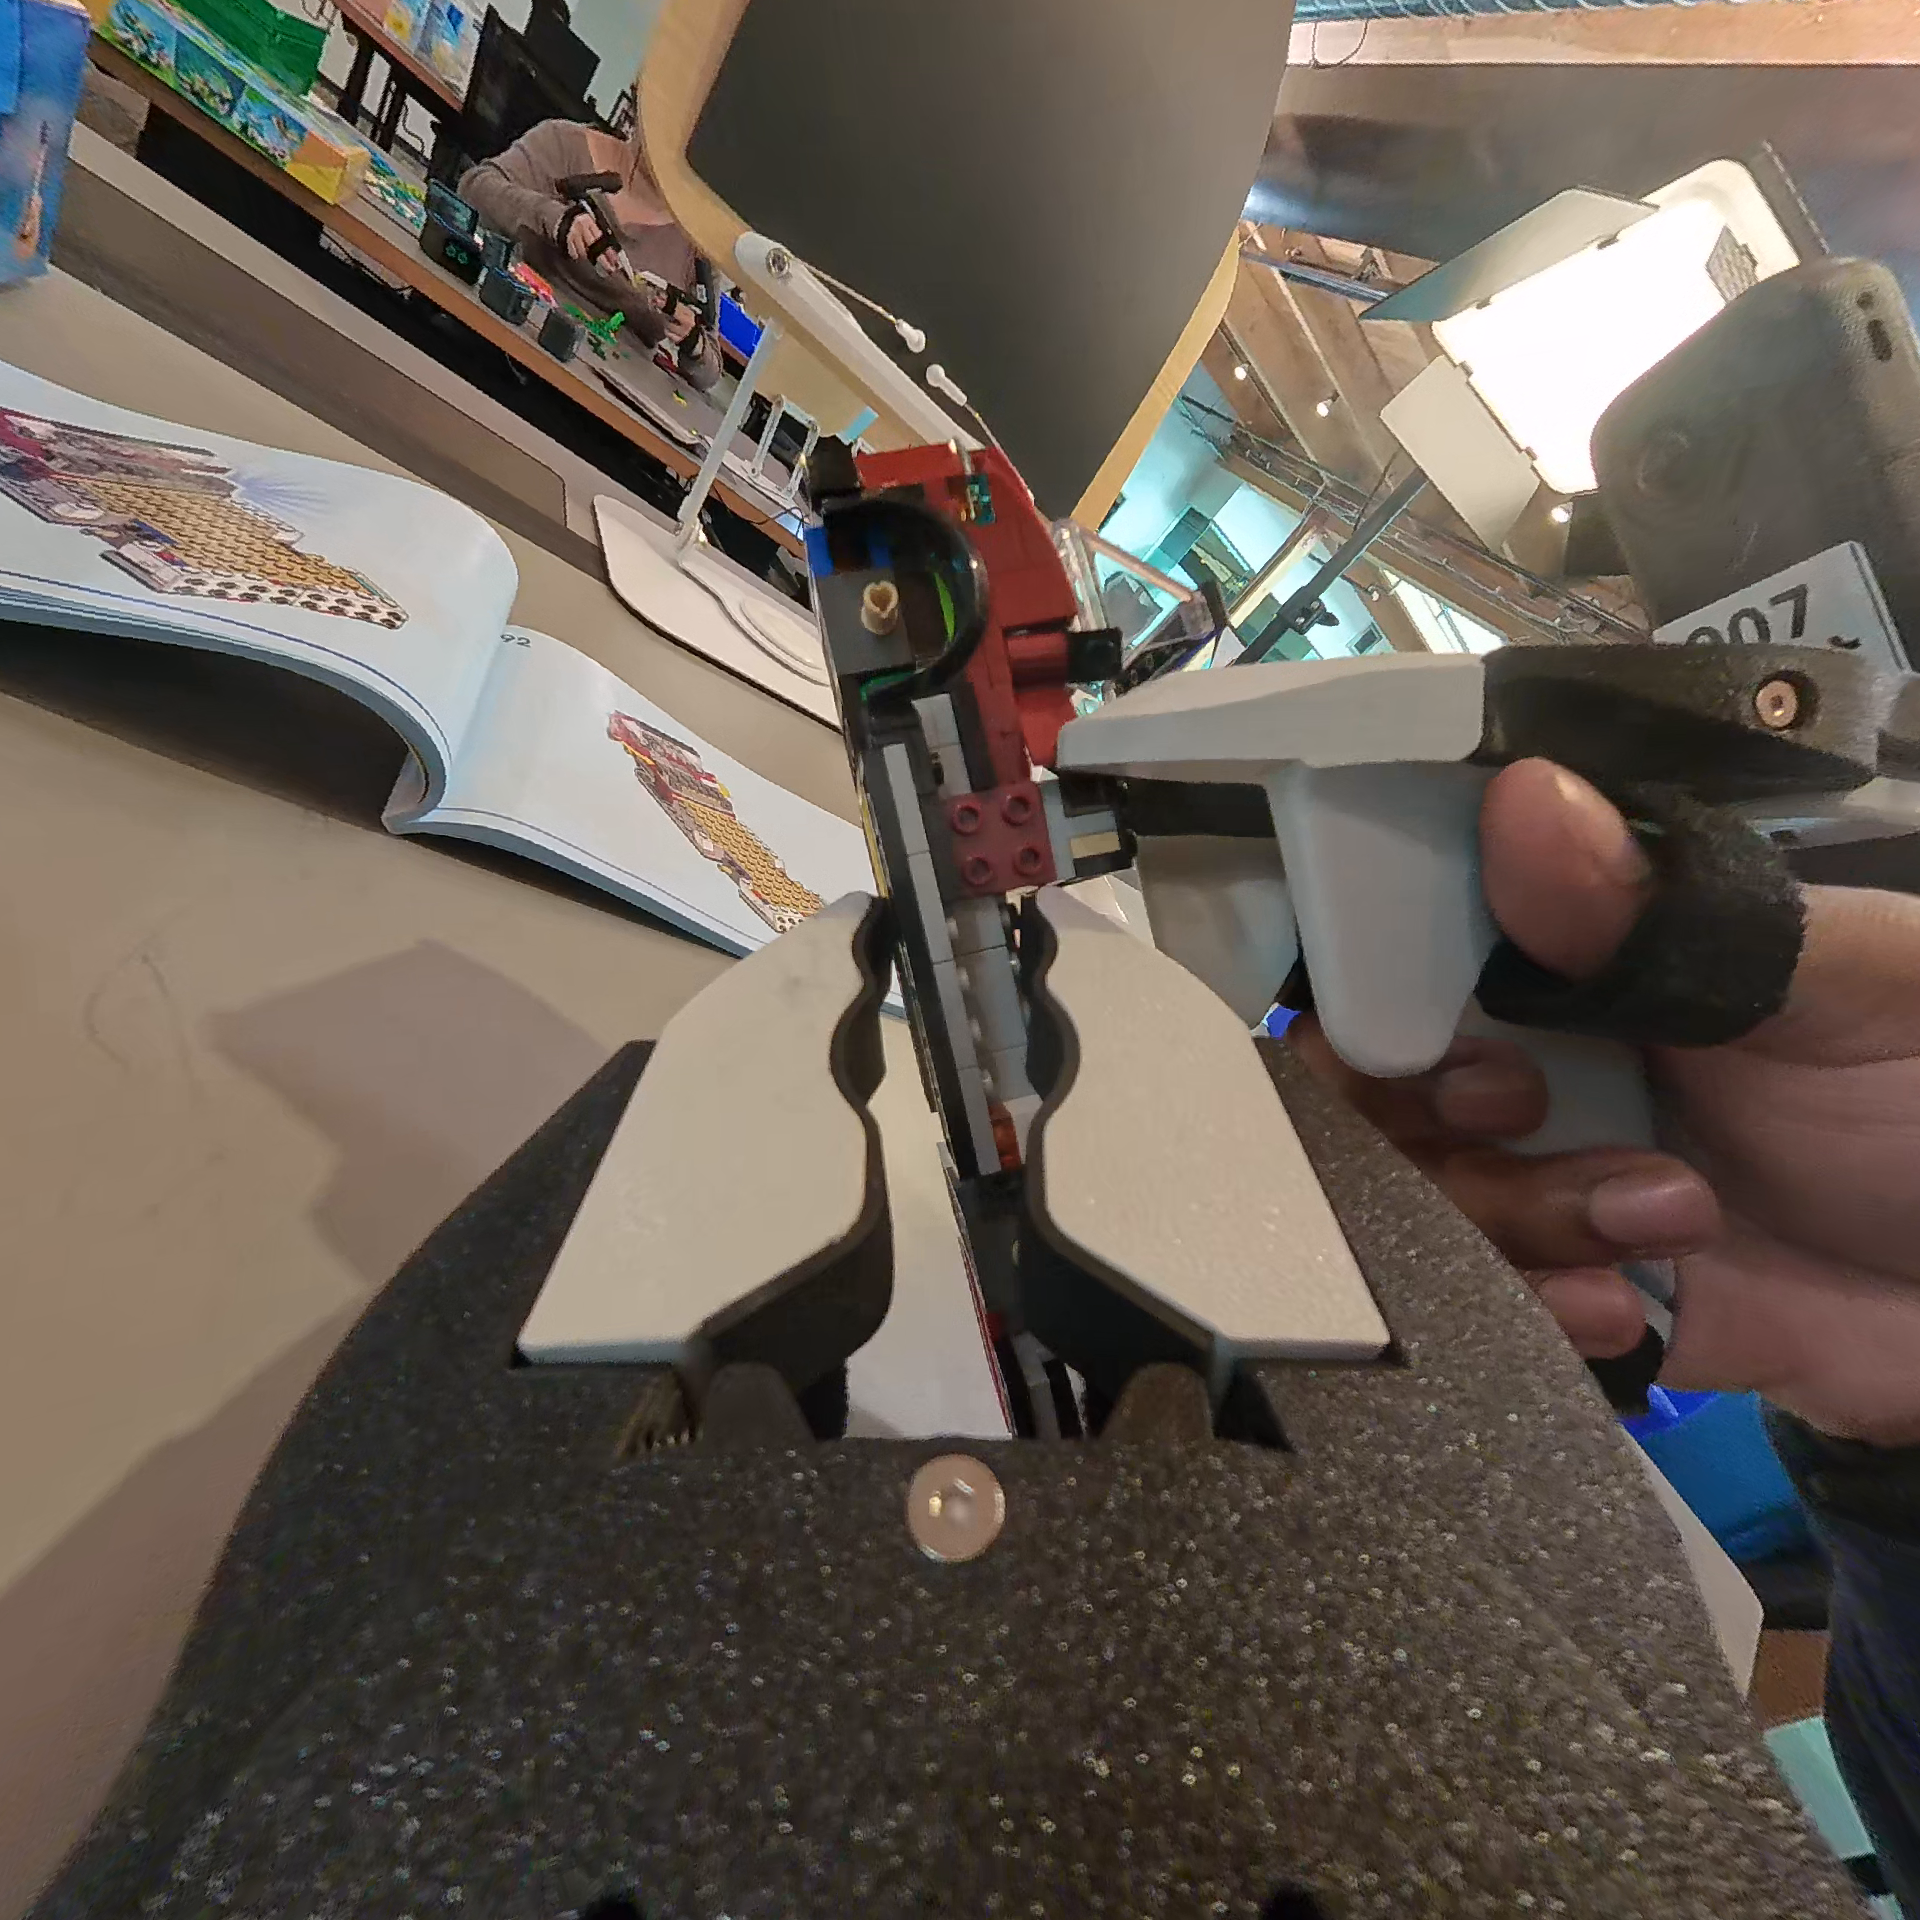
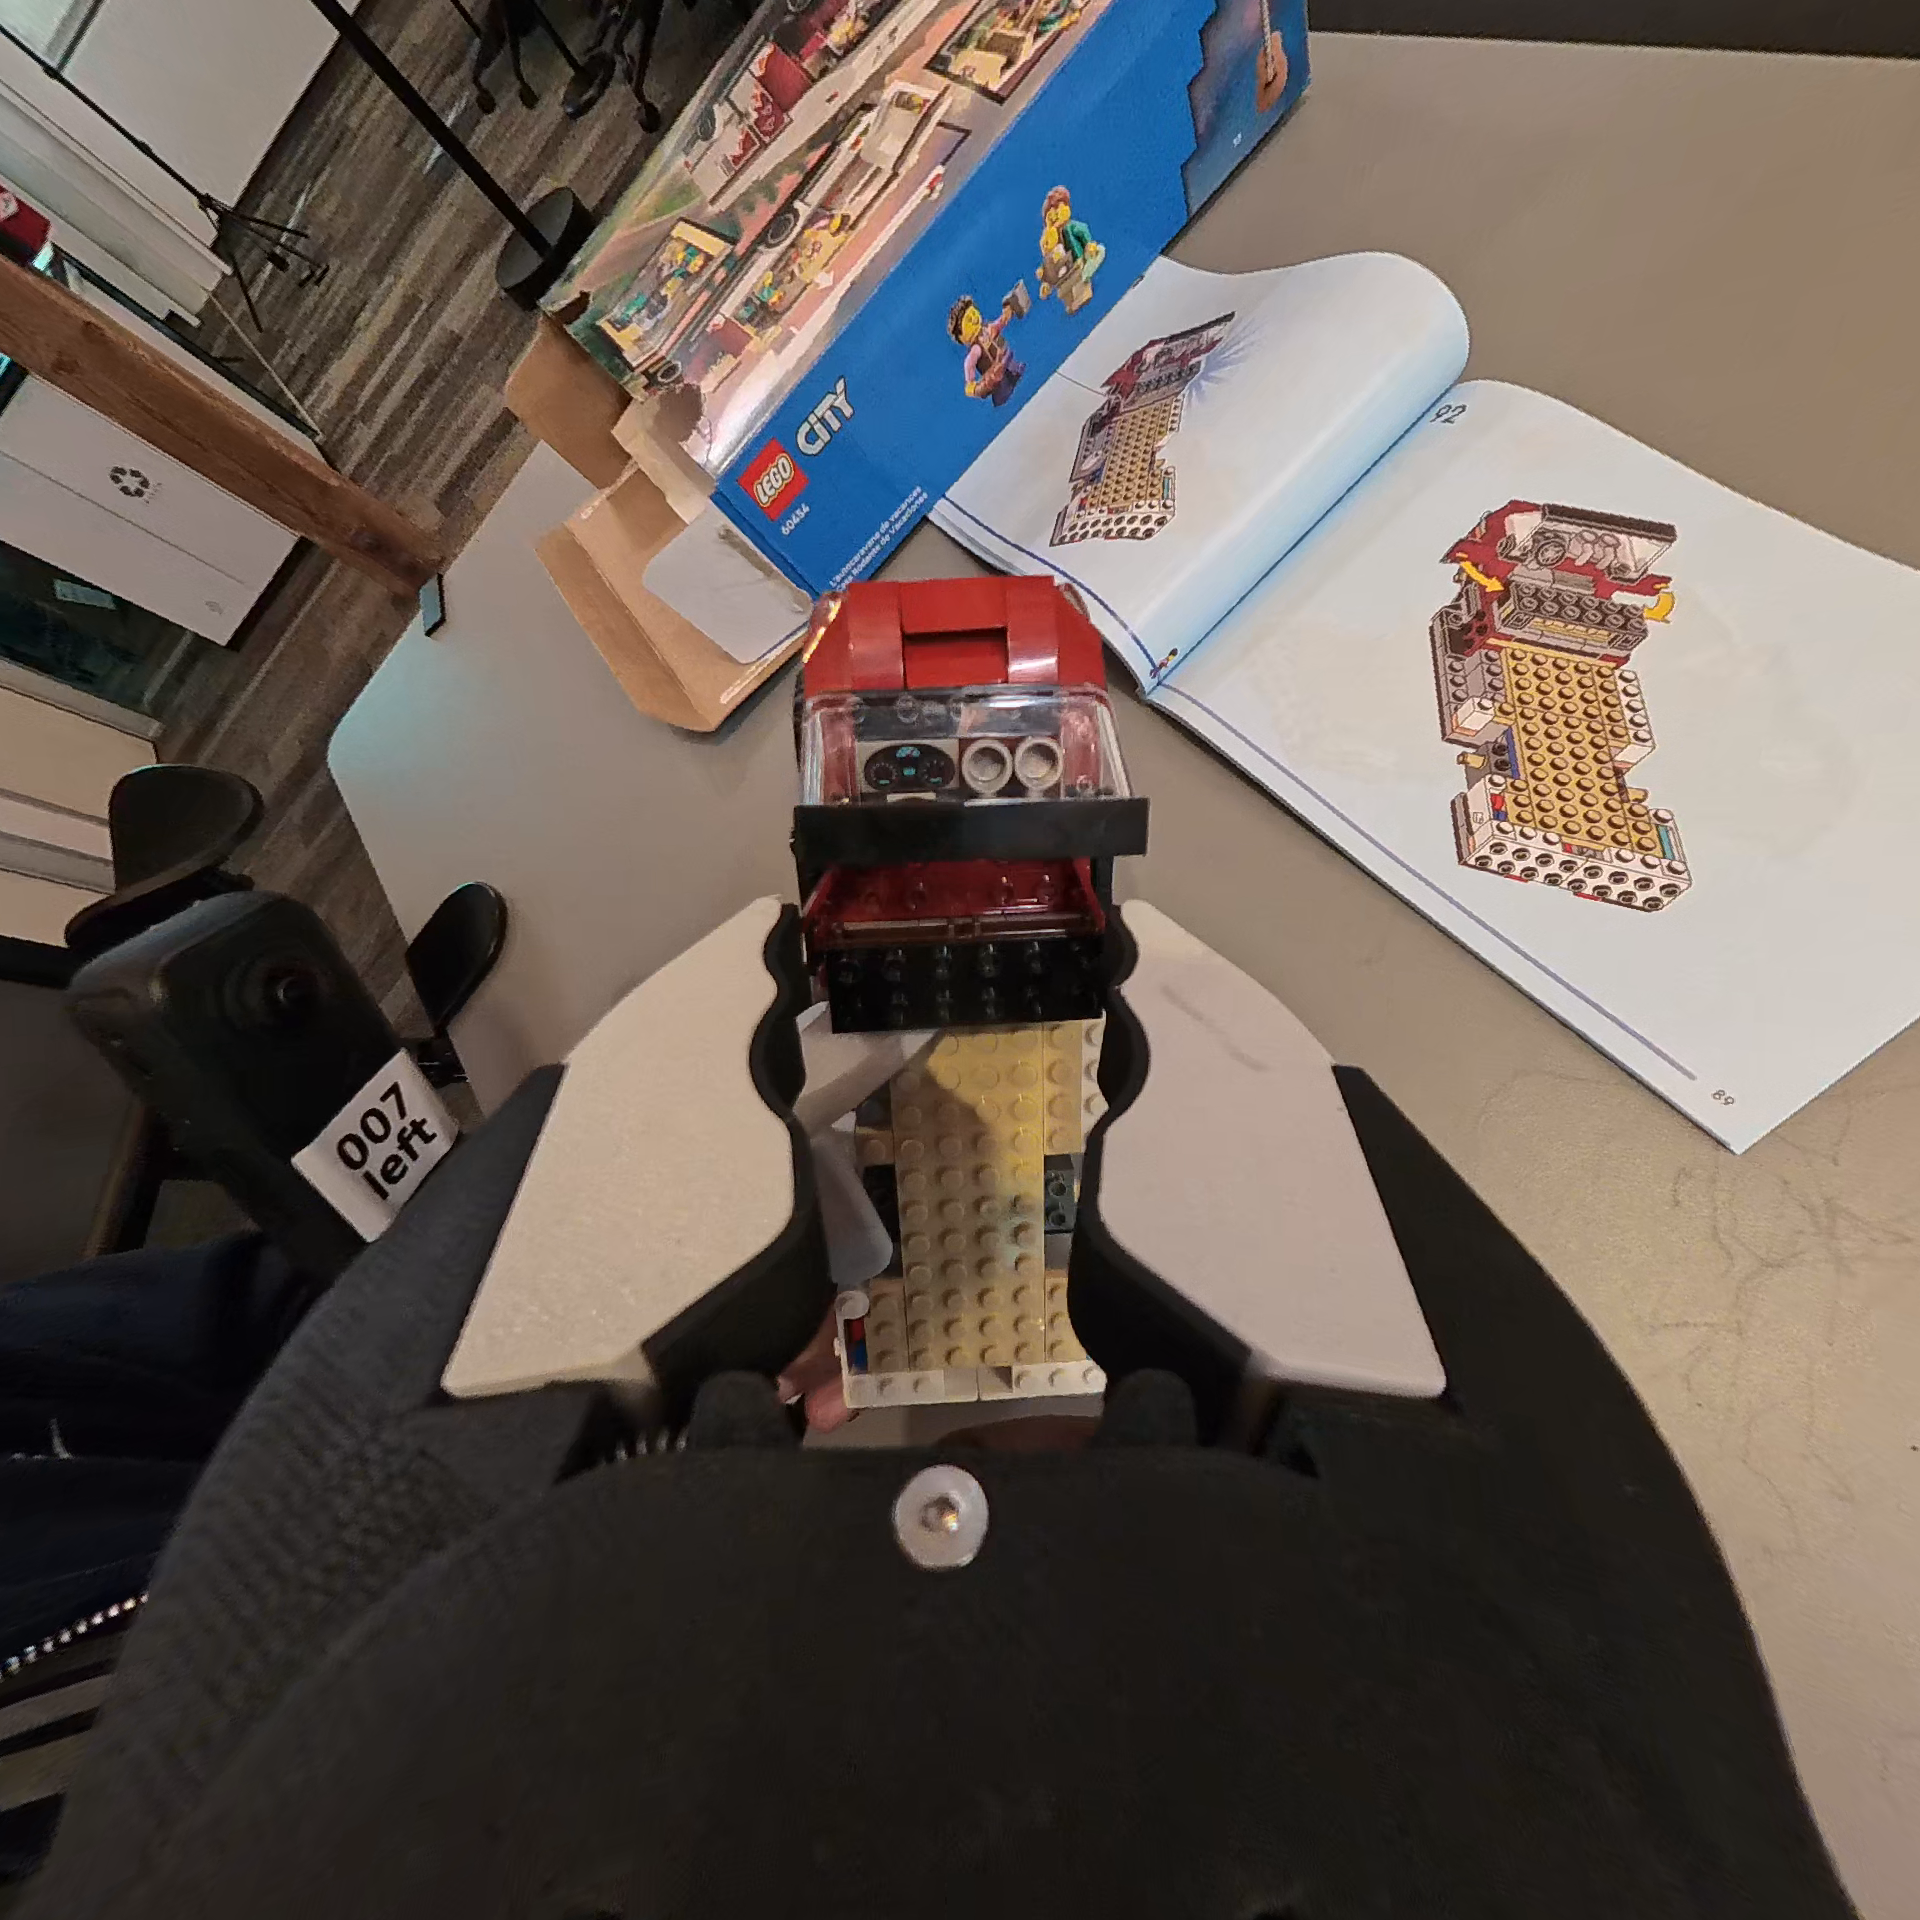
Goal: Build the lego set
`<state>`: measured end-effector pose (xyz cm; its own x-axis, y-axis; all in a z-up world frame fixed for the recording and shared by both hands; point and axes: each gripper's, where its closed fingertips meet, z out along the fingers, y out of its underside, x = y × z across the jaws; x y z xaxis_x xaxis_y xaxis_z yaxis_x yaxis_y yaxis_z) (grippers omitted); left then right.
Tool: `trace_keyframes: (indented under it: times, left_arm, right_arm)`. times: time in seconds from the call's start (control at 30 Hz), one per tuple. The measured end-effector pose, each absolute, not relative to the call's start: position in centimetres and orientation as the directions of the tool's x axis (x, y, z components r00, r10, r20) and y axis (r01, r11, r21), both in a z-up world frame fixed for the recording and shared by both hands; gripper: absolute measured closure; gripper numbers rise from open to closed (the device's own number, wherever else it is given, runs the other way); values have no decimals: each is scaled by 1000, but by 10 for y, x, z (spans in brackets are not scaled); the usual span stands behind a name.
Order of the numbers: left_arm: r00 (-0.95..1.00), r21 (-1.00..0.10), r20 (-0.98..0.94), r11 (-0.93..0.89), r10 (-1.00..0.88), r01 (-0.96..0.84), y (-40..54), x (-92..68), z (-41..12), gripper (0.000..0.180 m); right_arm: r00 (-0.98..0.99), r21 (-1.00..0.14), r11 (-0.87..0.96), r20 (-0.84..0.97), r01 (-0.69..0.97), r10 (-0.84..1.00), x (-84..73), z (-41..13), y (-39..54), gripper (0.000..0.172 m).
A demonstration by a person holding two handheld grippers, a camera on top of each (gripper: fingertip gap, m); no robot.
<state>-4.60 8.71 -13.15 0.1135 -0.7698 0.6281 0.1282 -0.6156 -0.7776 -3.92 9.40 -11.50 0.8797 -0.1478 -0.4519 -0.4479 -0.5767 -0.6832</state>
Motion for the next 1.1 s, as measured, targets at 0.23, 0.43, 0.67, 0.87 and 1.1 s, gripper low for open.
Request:
trace_keyframes:
  times: [0.23, 0.43, 0.67, 0.87, 1.1]
  left_arm:
    - [115, -774, 632, -621, -766, 121, 87, -45, -133, 157]
    - [122, -779, 627, -618, -769, 106, 87, -44, -135, 157]
    - [22, -680, 733, -732, -680, 27, 85, -40, -137, 157]
    - [-31, -595, 800, -787, -599, -161, 81, -41, -147, 157]
    - [-67, -634, 751, -689, -657, -351, 66, -47, -150, 157]
  right_arm:
    - [887, -691, -576, -439, -436, -145, -38, -117, 94, 117]
    - [899, -708, -576, -419, -410, -126, -38, -118, 94, 117]
    - [977, -762, -618, -210, -191, -42, -38, -126, 87, 104]
    - [947, -739, -592, 270, 321, 175, -28, -114, 69, 116]
    - [365, -208, -315, 710, 926, 602, -49, -125, 62, 122]
